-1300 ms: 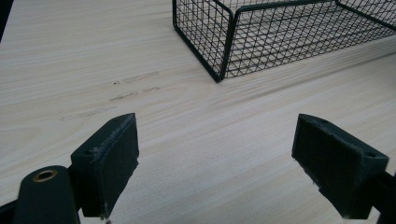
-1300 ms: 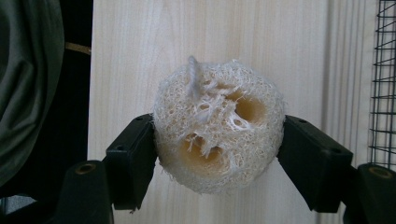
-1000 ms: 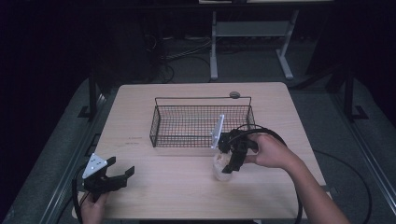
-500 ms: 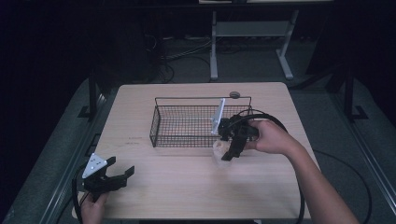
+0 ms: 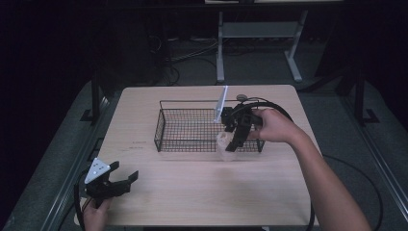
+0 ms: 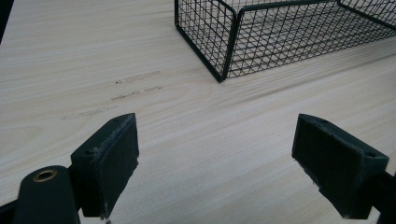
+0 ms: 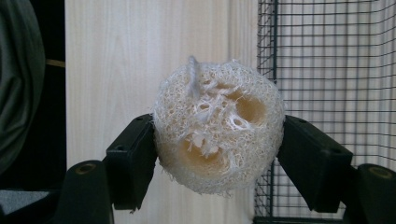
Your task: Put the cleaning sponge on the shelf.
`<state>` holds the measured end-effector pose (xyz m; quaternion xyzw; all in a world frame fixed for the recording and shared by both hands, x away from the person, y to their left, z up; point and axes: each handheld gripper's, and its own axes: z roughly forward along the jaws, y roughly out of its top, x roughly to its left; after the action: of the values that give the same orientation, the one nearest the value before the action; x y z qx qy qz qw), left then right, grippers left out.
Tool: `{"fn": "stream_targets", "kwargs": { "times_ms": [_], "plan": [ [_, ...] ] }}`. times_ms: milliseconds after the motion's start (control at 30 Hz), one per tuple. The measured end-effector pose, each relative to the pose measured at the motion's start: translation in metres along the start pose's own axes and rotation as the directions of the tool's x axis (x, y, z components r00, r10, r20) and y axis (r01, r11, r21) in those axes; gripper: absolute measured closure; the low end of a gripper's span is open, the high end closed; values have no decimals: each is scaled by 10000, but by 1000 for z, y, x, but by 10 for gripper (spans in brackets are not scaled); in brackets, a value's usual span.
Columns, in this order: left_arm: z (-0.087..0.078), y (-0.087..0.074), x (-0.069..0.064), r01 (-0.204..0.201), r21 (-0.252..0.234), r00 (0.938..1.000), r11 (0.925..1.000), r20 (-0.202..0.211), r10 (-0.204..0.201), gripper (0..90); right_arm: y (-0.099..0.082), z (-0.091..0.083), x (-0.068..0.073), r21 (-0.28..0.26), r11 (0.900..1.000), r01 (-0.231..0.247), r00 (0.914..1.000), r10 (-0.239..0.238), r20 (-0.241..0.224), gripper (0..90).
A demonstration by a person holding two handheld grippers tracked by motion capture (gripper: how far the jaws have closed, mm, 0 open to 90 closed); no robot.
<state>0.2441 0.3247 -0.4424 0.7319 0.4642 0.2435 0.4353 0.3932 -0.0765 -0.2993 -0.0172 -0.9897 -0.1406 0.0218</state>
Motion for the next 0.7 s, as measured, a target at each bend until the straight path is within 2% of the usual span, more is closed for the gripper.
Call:
{"fn": "stream_targets", "kwargs": {
  "times_ms": [67, 333, 700],
  "plan": [
    [0, 0, 0, 8, -19, 10000, 10000, -5, -8, 140, 2, -3, -4, -110, 9999, -22, 10000, 22, -30, 295],
    [2, 1, -2, -100, 47, 9999, 9999, 65, 100, 139, 9, -15, -19, 31, 9999, -112, 9998, 112, 134, 295],
    [2, 0, 0, 0, -10, 10000, 10000, 33, 0, 140, 19, -25, -44, -146, 9994, -305, 9990, 309, 308, 295]
  ]
}}
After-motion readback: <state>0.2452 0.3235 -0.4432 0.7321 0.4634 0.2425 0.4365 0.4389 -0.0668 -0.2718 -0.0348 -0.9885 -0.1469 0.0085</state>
